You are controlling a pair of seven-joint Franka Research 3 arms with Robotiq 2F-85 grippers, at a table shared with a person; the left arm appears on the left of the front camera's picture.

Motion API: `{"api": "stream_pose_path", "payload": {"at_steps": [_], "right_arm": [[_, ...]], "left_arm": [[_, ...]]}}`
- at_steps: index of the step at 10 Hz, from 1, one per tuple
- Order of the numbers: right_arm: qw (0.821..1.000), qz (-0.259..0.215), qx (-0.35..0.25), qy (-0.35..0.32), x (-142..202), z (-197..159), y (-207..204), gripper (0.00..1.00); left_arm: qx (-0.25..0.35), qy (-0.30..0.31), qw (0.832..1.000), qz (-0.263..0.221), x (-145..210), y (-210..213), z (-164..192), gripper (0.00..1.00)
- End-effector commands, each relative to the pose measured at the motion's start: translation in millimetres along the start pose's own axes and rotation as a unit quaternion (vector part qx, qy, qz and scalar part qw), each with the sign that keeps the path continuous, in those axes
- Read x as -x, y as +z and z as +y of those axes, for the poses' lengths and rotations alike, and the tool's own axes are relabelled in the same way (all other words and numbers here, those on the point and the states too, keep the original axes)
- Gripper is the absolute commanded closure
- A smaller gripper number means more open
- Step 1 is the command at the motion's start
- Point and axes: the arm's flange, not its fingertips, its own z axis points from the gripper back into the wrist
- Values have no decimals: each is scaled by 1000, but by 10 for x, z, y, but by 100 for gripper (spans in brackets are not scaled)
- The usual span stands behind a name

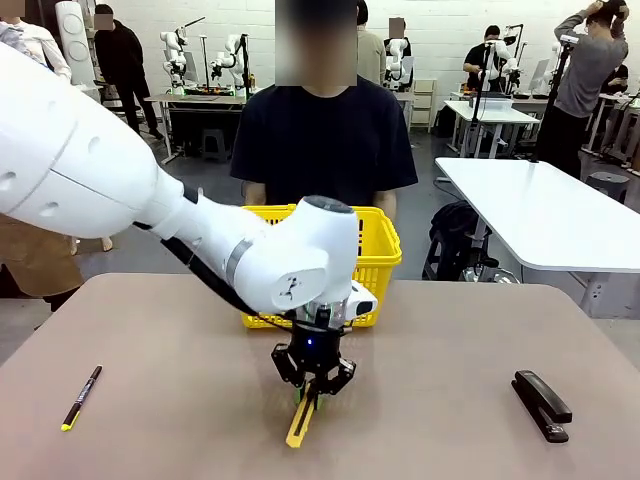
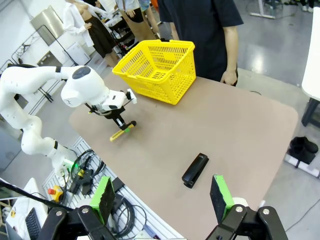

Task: Place the items the person wants into the basket.
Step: Pick up the item the person points to and place it in the Market Basket.

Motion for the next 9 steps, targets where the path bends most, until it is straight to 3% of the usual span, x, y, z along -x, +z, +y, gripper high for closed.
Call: {"api": "stream_pose_path", "payload": {"at_steps": [1, 3, 5, 8, 9], "right_arm": [[1000, -5, -6, 8, -24, -1, 10, 0], [1000, -5, -6, 8, -24, -1, 10, 0], [1000, -5, -6, 8, -24, -1, 10, 0], [1000, -5, -6, 8, -24, -1, 10, 0], [1000, -5, -6, 8, -24, -1, 10, 0]], "left_arm": [[-14, -42, 998, -44, 343, 1101, 113, 100], [15, -59, 996, -64, 638, 1852, 252, 100], [36, -60, 995, -78, 788, 2293, 377, 100], [21, -79, 994, -78, 973, 2399, 364, 100], [27, -56, 994, -94, 907, 2528, 364, 100]]}}
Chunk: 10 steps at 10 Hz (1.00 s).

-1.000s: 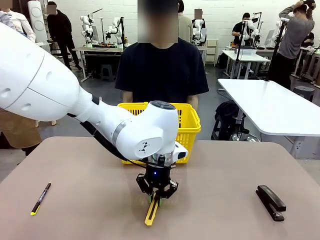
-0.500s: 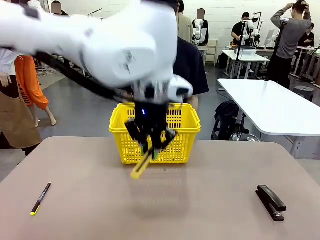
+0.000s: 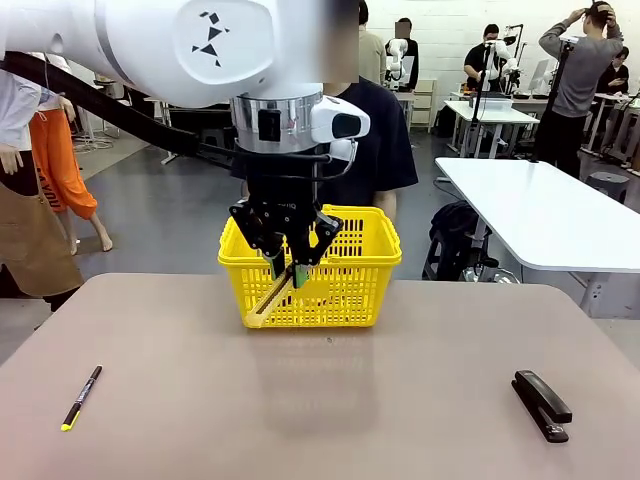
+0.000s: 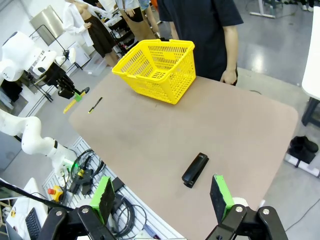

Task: Place the items the person wants into the basket.
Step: Pick up the item the person points to and place it in the Market Basket.

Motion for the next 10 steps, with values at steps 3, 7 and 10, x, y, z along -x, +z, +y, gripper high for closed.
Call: {"api": "stream_pose_path", "payload": {"at_steps": [3, 7, 10], "right_arm": [[1000, -7, -7, 8, -20, 3, 15, 0], [1000, -7, -7, 8, -20, 3, 15, 0], [1000, -7, -7, 8, -20, 3, 15, 0]], "left_arm": [[4, 5, 1000, -5, -11, 53, 14, 100], [7, -8, 1000, -11, -430, 254, 190, 73], [-24, -128, 990, -45, -1482, 557, 680, 73]]}}
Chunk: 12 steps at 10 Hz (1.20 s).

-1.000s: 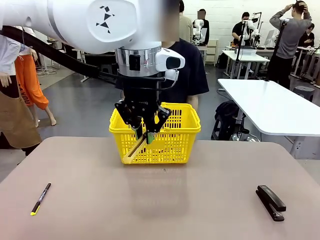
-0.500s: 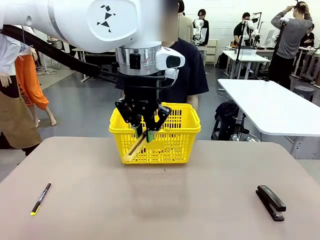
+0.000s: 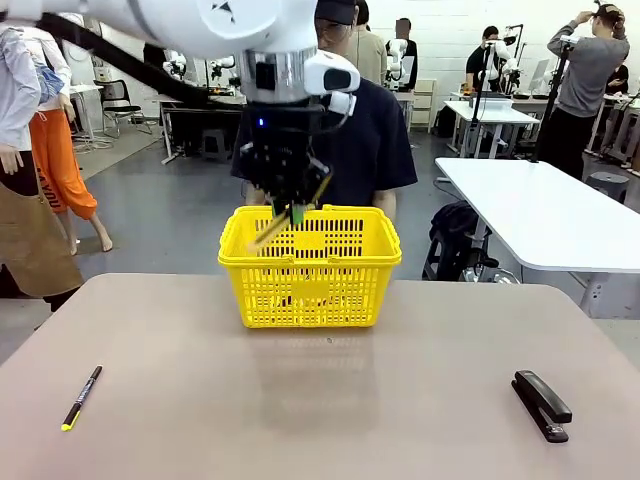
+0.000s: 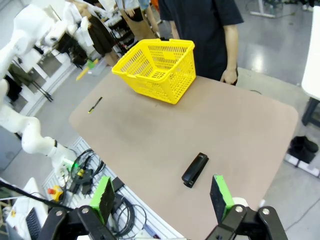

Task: Place the items the person wants into the basket.
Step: Pick up the item the person points to and place it in the Market Basket.

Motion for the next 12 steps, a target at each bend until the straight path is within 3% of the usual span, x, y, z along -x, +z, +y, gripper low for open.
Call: {"api": "stream_pose_path", "payload": {"at_steps": [1, 4, 6, 8, 12], "right_arm": [[1000, -7, -7, 8, -16, 2, 17, 0], [1000, -7, -7, 8, -16, 2, 17, 0], [1000, -7, -7, 8, -16, 2, 17, 0], [1000, -7, -7, 8, -16, 2, 17, 0], [1000, -7, -7, 8, -16, 2, 17, 0]], "left_arm": [[-1, -53, 999, 10, -603, 194, 251, 73], [-12, -126, 991, 45, -948, 193, 604, 73], [-31, -181, 978, 95, -930, 128, 514, 73], [-5, -144, 987, 73, -722, -24, 580, 73], [-5, -144, 987, 73, -722, -24, 580, 73]]}}
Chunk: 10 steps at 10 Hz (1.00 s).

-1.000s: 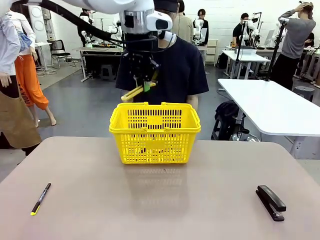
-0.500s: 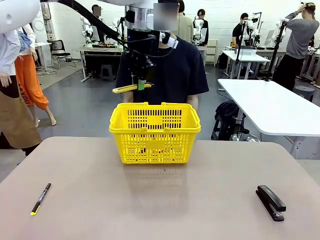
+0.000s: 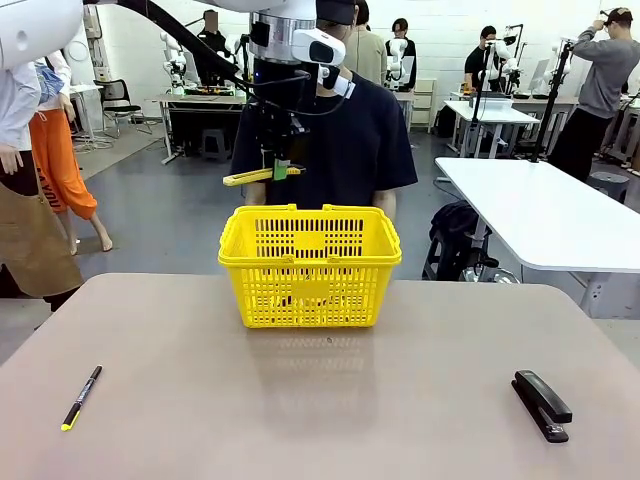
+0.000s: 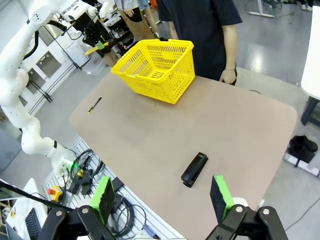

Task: Place the items the person wants into the basket.
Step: Pick up the item the person points to and place it in the Market Basket.

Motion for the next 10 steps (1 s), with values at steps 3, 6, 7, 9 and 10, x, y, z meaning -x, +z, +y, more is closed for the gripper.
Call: {"api": "stream_pose_path", "payload": {"at_steps": [3, 6, 7, 9, 10], "right_arm": [[1000, -7, -9, 9, -22, 4, 6, 0], [1000, -7, -9, 9, -22, 4, 6, 0], [1000, -7, -9, 9, -22, 4, 6, 0], [1000, -7, -9, 9, -22, 4, 6, 0], [1000, -7, -9, 9, -22, 4, 6, 0]], "left_arm": [[2, -71, 997, 27, -69, -33, 162, 73], [63, -165, 983, 51, -331, -327, 429, 73], [86, -176, 979, 55, -398, -388, 573, 73], [140, -193, 970, 42, -498, -576, 607, 73], [156, -196, 968, 30, -587, -672, 619, 73]]}}
